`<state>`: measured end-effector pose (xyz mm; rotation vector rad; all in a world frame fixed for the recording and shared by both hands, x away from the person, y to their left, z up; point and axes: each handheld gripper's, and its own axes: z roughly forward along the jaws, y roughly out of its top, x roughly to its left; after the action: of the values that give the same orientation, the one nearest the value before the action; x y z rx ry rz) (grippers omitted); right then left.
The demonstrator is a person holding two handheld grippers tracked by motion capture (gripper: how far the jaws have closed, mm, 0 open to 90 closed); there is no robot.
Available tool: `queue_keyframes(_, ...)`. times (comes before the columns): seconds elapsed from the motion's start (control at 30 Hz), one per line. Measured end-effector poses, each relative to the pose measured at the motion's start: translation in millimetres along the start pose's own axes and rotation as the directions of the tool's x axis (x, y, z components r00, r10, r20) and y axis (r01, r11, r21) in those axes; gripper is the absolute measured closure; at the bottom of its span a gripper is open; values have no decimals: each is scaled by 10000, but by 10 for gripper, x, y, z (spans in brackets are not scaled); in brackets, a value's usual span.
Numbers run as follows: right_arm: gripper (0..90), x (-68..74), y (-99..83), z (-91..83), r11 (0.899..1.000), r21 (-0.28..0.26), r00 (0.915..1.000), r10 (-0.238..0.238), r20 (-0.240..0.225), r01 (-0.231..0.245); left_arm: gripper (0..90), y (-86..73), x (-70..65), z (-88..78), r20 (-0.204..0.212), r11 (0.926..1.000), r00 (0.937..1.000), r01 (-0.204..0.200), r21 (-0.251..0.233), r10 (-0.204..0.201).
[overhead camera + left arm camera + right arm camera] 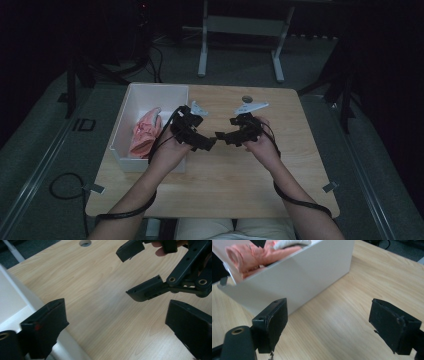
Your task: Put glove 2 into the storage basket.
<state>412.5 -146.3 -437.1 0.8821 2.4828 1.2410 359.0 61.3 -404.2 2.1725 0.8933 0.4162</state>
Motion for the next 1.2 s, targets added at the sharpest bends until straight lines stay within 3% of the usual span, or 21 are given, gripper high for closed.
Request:
queue_keyframes(0.1, 153, -38, -107, -4, 10000, 84, 10000, -24, 80, 23, 22, -18, -72, 82, 27, 9996, 9997, -248, 133, 247)
queue_keyframes(0.27, 153, -96, -297, -31, 9998, 191, 9999, -116, 111, 114, 21, -56, -167, 181, 147, 9999, 9998, -168, 23, 168)
queue_keyframes(0.43, 153, -147, -521, -70, 9998, 126, 9999, -125, 102, 123, 21, -97, -298, 283, 173, 9988, 9987, -484, 14, 484)
queue_keyframes(0.67, 152, -225, -841, -93, 9991, 396, 9998, 163, 145, -168, 21, -196, -491, 465, 489, 9957, 9948, -902, 230, 890)
queue_keyframes(0.9, 152, -295, -1105, -136, 9980, 472, 9989, 419, 221, -429, 21, -322, -671, 627, 840, 9927, 9894, -1197, 140, 1182)
queue_keyframes(1.2, 153, -396, -1291, -173, 9963, 460, 9959, 703, 569, -730, 21, -514, -800, 834, 1342, 9923, 9836, -1233, 137, 1204)
